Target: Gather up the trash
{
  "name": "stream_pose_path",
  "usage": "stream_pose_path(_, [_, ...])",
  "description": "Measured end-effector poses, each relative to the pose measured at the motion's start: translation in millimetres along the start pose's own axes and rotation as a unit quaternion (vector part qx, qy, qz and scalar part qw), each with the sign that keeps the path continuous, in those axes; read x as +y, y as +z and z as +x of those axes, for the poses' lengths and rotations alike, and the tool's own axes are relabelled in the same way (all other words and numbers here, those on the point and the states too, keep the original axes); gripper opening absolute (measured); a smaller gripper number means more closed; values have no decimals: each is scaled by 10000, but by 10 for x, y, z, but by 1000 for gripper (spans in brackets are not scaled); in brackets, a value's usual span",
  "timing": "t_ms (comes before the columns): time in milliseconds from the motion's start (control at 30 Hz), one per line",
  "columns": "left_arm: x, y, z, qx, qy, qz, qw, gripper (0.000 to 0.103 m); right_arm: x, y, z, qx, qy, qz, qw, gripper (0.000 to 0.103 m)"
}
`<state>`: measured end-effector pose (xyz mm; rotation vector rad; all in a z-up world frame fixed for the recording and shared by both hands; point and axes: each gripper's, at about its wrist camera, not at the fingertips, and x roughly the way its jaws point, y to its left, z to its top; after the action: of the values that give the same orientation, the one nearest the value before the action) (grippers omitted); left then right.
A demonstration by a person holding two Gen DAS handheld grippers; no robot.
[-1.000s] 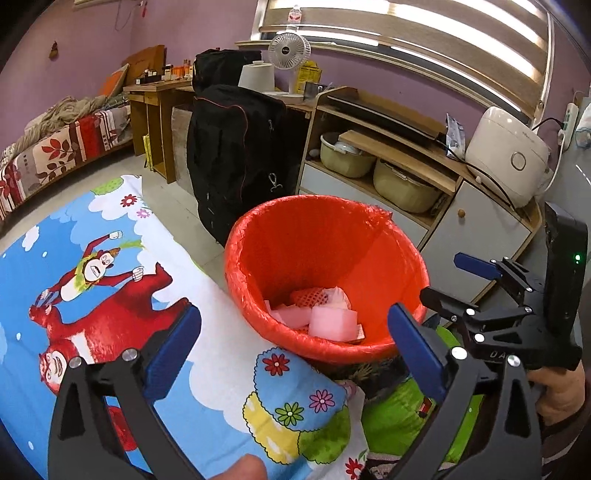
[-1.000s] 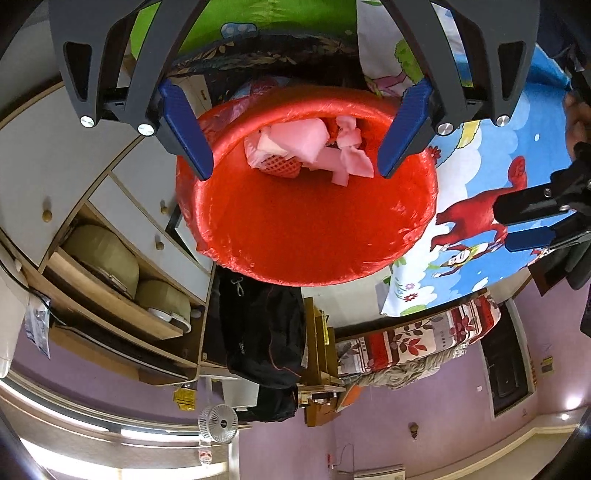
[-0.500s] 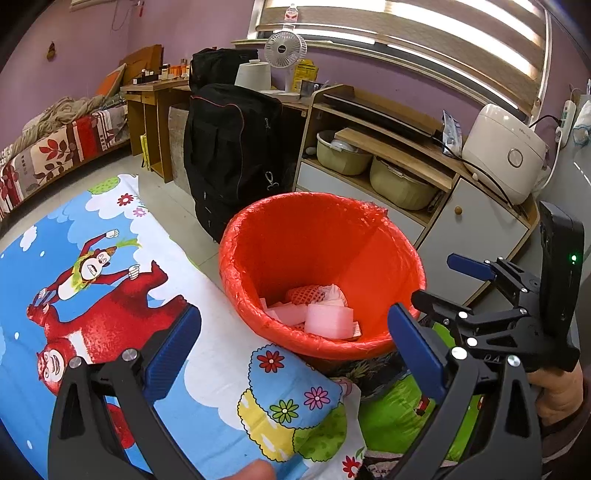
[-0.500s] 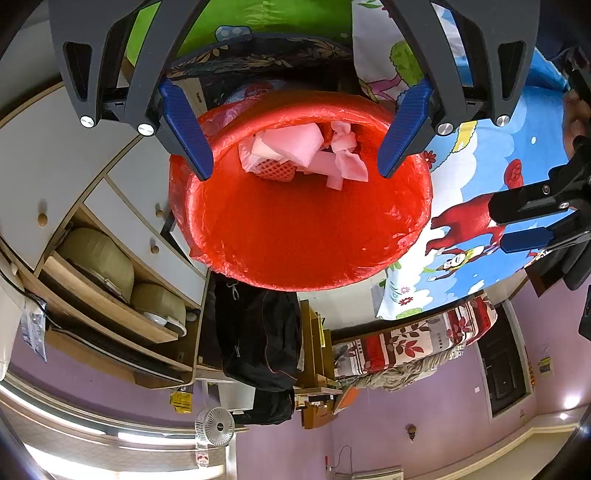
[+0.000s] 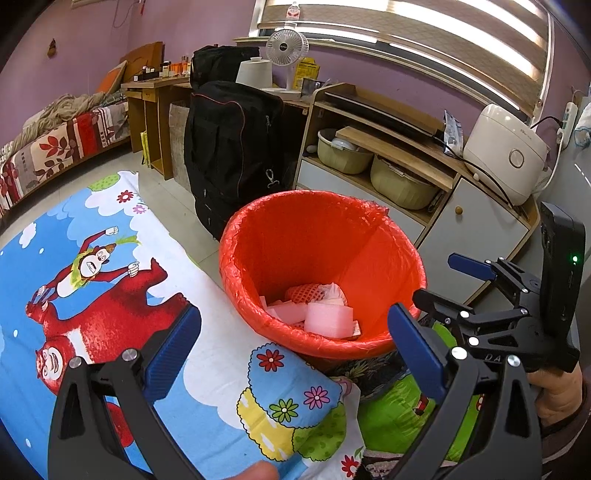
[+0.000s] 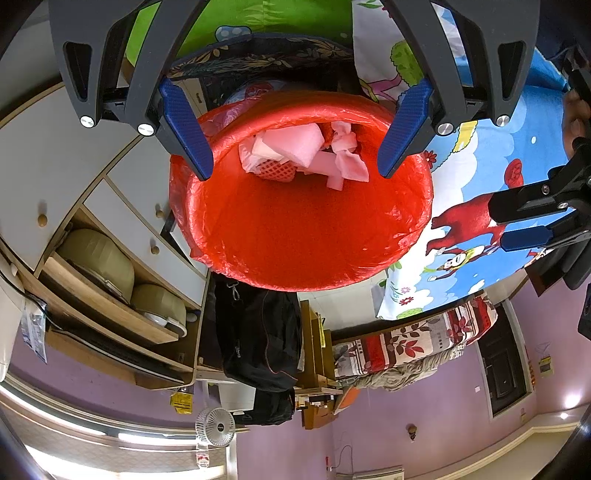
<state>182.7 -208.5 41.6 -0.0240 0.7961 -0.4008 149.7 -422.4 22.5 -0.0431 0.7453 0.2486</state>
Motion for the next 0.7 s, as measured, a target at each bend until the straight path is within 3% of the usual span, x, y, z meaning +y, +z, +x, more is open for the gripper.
stream_pose_path(700, [-4, 18, 3, 23, -2, 24, 10000, 98, -2, 3, -1, 1, 1, -1, 10000, 84])
